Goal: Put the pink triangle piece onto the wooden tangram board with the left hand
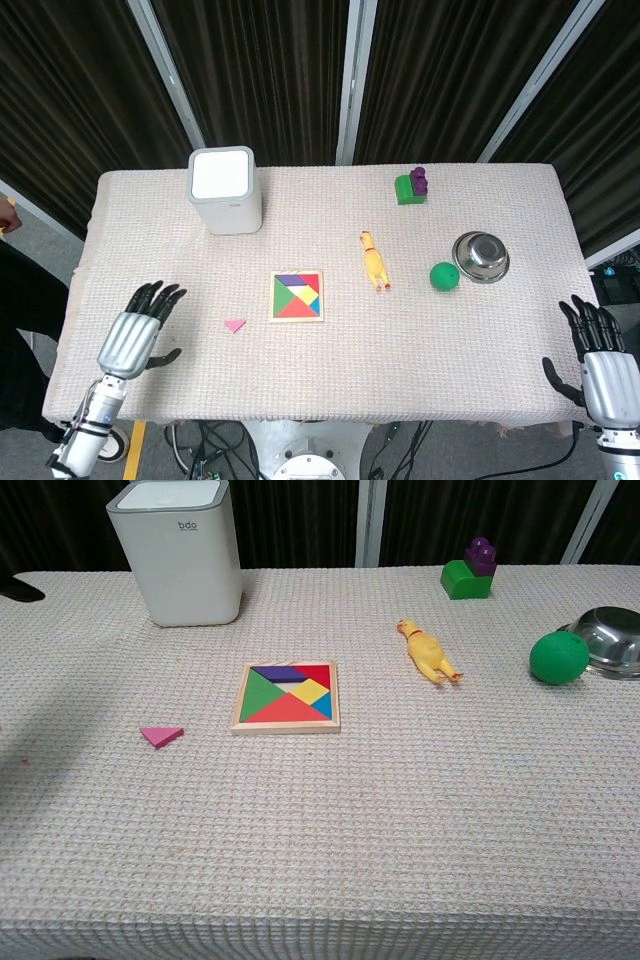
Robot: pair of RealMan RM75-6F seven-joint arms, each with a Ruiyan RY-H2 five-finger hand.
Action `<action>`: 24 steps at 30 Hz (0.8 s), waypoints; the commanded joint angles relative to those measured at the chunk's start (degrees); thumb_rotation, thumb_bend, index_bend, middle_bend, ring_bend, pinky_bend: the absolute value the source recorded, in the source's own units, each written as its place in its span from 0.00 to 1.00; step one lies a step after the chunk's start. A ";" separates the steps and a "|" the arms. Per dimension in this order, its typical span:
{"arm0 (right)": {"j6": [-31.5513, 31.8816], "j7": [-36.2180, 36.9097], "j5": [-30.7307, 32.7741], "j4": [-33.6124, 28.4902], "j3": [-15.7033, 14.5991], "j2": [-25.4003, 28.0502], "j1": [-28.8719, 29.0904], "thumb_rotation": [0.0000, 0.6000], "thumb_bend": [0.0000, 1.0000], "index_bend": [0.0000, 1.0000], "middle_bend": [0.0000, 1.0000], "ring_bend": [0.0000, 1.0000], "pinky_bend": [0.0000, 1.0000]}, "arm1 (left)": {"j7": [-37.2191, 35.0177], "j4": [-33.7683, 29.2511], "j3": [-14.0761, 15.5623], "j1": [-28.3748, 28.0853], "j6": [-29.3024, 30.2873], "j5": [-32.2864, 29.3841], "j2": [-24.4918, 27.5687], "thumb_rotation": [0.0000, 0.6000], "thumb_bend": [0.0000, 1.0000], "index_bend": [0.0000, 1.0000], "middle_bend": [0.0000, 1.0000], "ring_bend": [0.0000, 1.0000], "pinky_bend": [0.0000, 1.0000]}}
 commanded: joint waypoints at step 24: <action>-1.39 -0.96 0.64 -0.99 -0.01 0.27 0.59 1.00 0.26 0.00 0.00 0.00 0.00 | -3.99 7.26 -4.03 -11.72 -13.99 -13.06 -10.24 1.00 0.15 0.23 0.10 0.00 0.09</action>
